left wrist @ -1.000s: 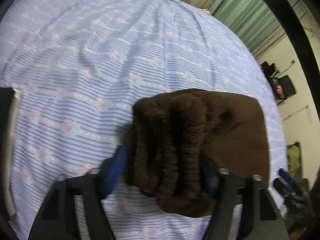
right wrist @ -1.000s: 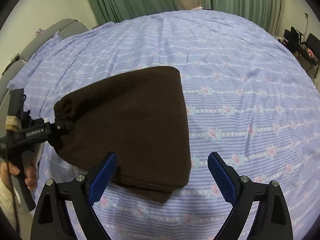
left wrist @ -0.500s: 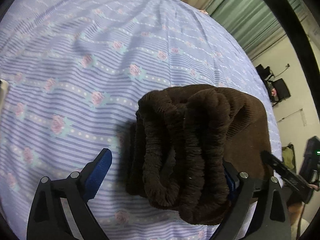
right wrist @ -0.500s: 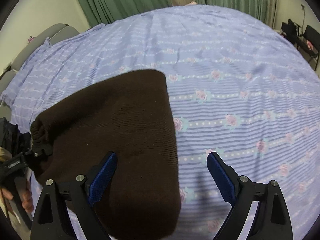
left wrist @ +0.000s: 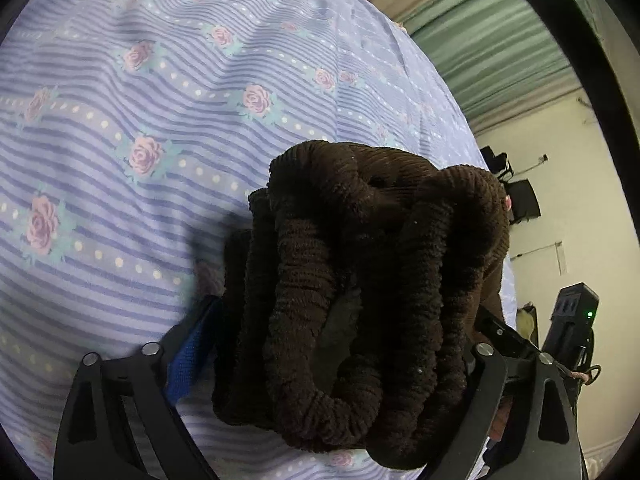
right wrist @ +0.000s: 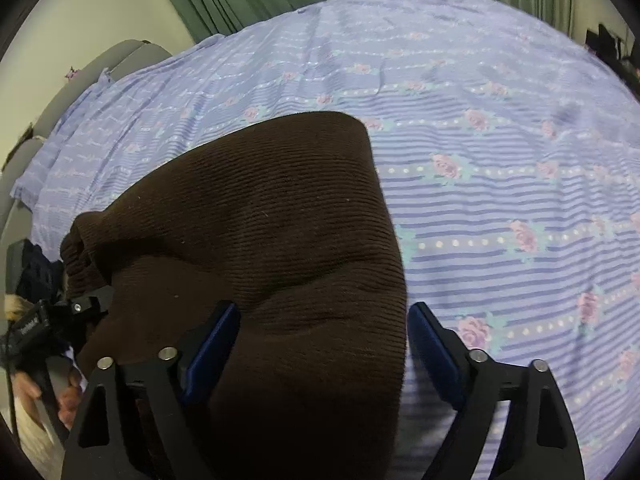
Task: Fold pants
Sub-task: 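Grasp the brown bundle with the right tool beside the left tool and lift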
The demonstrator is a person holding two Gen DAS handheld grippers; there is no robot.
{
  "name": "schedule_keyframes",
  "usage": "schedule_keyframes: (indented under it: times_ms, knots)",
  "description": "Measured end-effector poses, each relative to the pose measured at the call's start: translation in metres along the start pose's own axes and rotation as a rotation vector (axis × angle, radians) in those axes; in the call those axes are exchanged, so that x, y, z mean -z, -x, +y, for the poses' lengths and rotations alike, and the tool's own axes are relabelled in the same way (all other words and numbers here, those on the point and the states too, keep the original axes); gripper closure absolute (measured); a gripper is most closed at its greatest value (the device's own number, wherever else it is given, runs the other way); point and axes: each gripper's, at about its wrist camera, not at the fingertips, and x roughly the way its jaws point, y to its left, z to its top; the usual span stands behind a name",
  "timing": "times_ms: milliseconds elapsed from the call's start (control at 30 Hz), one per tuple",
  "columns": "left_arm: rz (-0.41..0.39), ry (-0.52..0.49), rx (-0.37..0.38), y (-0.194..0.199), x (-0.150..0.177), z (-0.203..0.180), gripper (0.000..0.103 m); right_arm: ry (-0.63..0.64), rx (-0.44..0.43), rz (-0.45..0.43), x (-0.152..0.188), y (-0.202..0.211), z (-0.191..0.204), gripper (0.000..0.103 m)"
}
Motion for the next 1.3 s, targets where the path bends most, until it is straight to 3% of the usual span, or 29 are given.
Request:
schedule_keyframes:
  times_ms: [67, 167, 267, 333, 433, 500, 600, 733, 800, 867, 900, 1067, 1300]
  knots:
    - [0.002, 0.018, 0.001, 0.005, 0.004, -0.001, 0.019, -0.014, -0.028, 0.009, 0.000, 0.000, 0.000, 0.034]
    - [-0.004, 0.050, -0.005, 0.018, 0.010, -0.004, 0.032, -0.024, -0.052, 0.014, 0.001, 0.006, 0.005, 0.044]
    - [-0.039, 0.030, -0.033, 0.041, 0.020, -0.022, 0.043, -0.023, -0.076, -0.006, 0.002, 0.025, 0.011, 0.059]
    - [-0.062, -0.009, -0.035, 0.053, 0.030, -0.037, 0.046, -0.018, -0.084, -0.029, 0.005, 0.045, 0.014, 0.064]
    - [-0.044, -0.036, 0.003, 0.064, 0.050, -0.059, 0.046, -0.008, -0.057, -0.078, 0.015, 0.084, 0.009, 0.064]
    - [-0.025, -0.074, 0.010, 0.062, 0.068, -0.075, 0.046, -0.021, -0.031, -0.064, 0.026, 0.099, -0.002, 0.064]
    - [0.032, -0.105, -0.036, 0.037, 0.085, -0.082, 0.044, -0.038, 0.003, -0.005, 0.045, 0.094, -0.024, 0.064]
    - [0.021, -0.051, -0.055, 0.015, 0.090, -0.070, 0.033, -0.093, 0.008, 0.036, 0.058, 0.074, -0.044, 0.064]
    - [0.031, 0.018, -0.036, 0.012, 0.085, -0.062, 0.040, -0.084, 0.026, 0.023, 0.055, 0.075, -0.038, 0.064]
    - [0.027, 0.021, -0.040, 0.019, 0.079, -0.063, 0.049, -0.044, 0.040, 0.004, 0.049, 0.079, -0.026, 0.065]
    - [0.023, 0.002, -0.049, 0.029, 0.077, -0.064, 0.053, -0.028, 0.045, -0.001, 0.048, 0.082, -0.021, 0.065]
    - [-0.050, -0.088, -0.095, 0.092, 0.087, -0.104, 0.054, 0.032, 0.011, -0.055, 0.049, 0.132, 0.000, 0.066]
    - [-0.168, -0.131, -0.132, 0.199, 0.137, -0.156, 0.054, 0.082, -0.052, -0.131, 0.069, 0.229, 0.027, 0.066]
